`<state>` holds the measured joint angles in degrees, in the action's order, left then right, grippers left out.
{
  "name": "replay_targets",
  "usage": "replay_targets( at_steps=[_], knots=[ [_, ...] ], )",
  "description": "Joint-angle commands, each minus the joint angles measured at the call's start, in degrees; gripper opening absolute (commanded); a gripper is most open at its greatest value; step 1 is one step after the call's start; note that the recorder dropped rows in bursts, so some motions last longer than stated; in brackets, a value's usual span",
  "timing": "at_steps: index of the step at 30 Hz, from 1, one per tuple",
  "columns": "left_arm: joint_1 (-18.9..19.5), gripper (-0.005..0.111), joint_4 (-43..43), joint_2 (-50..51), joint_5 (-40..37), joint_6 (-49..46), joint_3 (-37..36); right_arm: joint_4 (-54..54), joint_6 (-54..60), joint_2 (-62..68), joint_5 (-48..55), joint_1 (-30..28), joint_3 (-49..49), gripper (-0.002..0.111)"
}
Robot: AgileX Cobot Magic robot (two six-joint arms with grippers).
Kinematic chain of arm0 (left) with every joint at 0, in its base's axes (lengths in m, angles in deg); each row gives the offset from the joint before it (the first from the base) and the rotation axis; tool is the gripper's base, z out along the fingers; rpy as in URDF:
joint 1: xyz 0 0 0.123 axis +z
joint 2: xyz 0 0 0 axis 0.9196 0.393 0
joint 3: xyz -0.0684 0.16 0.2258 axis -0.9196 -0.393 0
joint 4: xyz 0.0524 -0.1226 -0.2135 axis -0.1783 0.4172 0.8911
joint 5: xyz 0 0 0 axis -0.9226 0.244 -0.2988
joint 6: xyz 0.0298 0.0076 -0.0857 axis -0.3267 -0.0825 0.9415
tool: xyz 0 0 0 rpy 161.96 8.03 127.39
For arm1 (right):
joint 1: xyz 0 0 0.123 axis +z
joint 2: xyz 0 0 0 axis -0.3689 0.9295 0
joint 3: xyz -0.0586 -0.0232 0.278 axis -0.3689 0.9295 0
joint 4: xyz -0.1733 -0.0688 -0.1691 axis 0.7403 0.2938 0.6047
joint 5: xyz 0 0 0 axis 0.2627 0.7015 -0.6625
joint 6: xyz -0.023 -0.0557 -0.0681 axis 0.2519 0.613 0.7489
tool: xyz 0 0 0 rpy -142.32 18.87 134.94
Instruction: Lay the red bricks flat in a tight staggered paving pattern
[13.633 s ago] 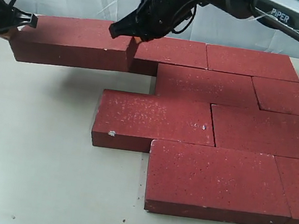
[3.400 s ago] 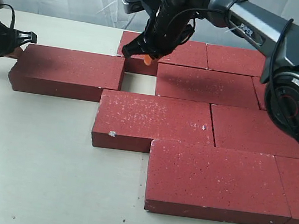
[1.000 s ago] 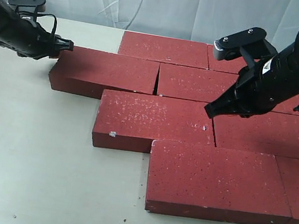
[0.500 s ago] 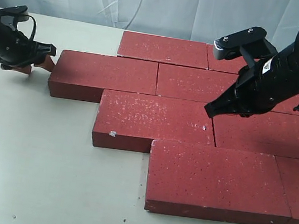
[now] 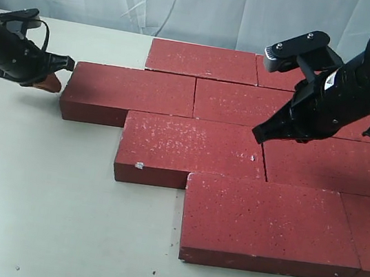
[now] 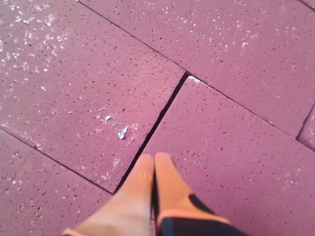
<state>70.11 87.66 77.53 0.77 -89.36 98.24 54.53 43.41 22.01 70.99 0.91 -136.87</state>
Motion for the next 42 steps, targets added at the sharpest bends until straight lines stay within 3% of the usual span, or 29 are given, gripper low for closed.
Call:
replay_targets(
  at_steps=[1, 20, 32, 42],
  knots=[
    [-1.7, 0.0, 1.1, -0.1, -0.1, -0.2, -0.1, -0.1, 0.1, -0.4, -0.5, -0.3, 0.2, -0.001],
    [-2.9, 0.0, 4.3, -0.1, -0.9, -1.3, -0.1, 0.1, 0.0, -0.4, -0.8, -0.3, 0.2, -0.001],
    [1.9, 0.0, -3.3, -0.1, 0.3, 2.9, -0.1, 0.0, -0.1, -0.4, -0.8, -0.3, 0.2, -0.001],
    [4.1, 0.0, -3.7, -3.2, -3.7, 2.9, -0.1, 0.2, -0.1, -0.4, -1.7, -0.3, 0.2, -0.001]
  ],
)
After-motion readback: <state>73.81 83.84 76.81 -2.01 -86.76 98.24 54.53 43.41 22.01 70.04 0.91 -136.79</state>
